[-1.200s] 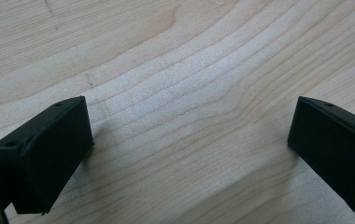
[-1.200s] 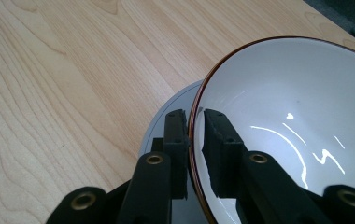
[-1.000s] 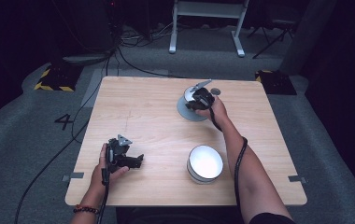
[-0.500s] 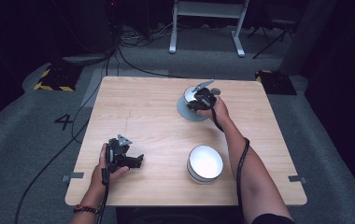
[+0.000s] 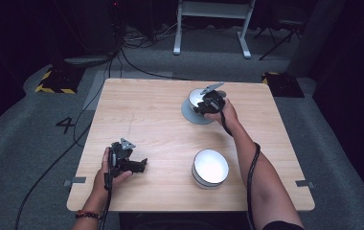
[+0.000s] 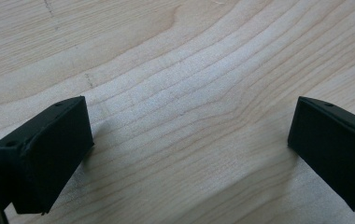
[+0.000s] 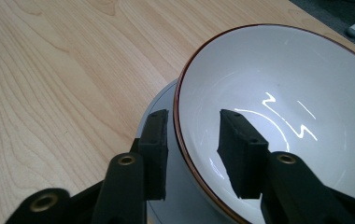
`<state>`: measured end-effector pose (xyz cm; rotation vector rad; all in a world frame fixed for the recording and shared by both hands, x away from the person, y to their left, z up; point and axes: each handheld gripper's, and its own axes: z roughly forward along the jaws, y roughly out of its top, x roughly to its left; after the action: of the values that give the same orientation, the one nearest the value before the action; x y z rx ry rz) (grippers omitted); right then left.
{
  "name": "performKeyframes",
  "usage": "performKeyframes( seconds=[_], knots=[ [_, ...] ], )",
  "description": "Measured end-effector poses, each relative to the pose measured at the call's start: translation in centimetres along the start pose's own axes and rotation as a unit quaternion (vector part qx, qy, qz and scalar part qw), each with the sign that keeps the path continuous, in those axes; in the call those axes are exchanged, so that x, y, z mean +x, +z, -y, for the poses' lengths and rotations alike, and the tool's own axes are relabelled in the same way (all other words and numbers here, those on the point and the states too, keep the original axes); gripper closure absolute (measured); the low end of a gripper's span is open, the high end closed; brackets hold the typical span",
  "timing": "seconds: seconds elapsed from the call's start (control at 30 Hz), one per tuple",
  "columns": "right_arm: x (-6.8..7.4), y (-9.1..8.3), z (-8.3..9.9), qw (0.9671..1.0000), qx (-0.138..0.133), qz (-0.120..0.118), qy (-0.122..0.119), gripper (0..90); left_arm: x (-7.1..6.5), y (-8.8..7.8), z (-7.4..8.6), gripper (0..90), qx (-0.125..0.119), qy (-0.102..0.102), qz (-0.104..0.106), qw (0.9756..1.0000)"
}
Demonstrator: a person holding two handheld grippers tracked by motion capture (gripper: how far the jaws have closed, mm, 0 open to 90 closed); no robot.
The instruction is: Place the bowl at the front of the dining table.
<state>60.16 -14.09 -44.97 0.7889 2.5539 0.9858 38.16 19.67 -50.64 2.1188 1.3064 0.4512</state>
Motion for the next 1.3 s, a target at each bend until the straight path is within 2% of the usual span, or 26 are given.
performKeyframes(
  seconds=[0.2, 0.3, 0.4, 0.6, 0.67, 0.73, 0.77, 0.9, 0.97, 1.03, 1.17, 1.3],
  knots=[
    [0.0, -0.3, 0.3, 0.9999, 0.009, 0.001, -0.004, 51.9, 0.0, 0.0, 0.0, 0.0, 0.000, -0.001, 0.000, 1.0000],
    [0.0, -0.4, 0.4, 1.0000, 0.001, -0.002, 0.003, 47.6, 0.0, 0.0, 0.0, 0.1, 0.000, 0.000, 0.000, 1.0000],
    [0.1, -0.7, 0.6, 1.0000, 0.005, 0.008, -0.002, 39.3, 0.0, 0.0, 0.0, 0.0, 0.000, 0.000, 0.000, 1.0000],
    [-0.1, -1.1, 1.0, 0.9998, 0.003, 0.021, 0.002, 29.6, 0.0, 0.0, 0.0, 0.0, 0.000, -0.001, 0.000, 1.0000],
    [-0.2, -1.2, 1.1, 0.9996, -0.006, 0.025, 0.007, 28.2, 0.0, 0.0, 0.0, 0.0, 0.000, 0.000, 0.000, 1.0000],
    [-0.3, -1.3, 1.2, 0.9995, 0.000, 0.030, 0.002, 26.9, 0.0, 0.0, 0.0, 0.0, 0.000, 0.000, 0.001, 1.0000],
    [-0.2, -1.3, 1.3, 0.9997, -0.005, 0.024, 0.005, 26.6, 0.0, 0.0, 0.0, 0.0, 0.000, -0.001, 0.001, 1.0000],
    [-0.1, -1.6, 1.3, 0.9996, -0.003, 0.027, 0.004, 25.4, 0.0, 0.0, 0.0, 0.1, 0.000, 0.000, 0.000, 1.0000],
    [0.0, -1.6, 1.4, 0.9996, -0.007, 0.026, -0.002, 24.0, 0.0, 0.0, 0.0, 0.1, 0.000, -0.001, 0.000, 1.0000],
    [0.2, -1.7, 1.4, 0.9994, 0.000, 0.035, -0.006, 23.9, 0.0, 0.0, 0.0, 0.0, 0.000, -0.001, 0.001, 1.0000],
    [0.5, -1.9, 1.5, 0.9994, -0.003, 0.033, -0.011, 23.1, 0.0, 0.0, 0.0, 0.0, 0.000, 0.000, 0.001, 1.0000],
    [0.9, -2.3, 1.5, 0.9990, 0.001, 0.036, -0.027, 22.1, 0.0, 0.0, 0.0, 0.1, 0.000, 0.000, 0.000, 1.0000]
  ],
)
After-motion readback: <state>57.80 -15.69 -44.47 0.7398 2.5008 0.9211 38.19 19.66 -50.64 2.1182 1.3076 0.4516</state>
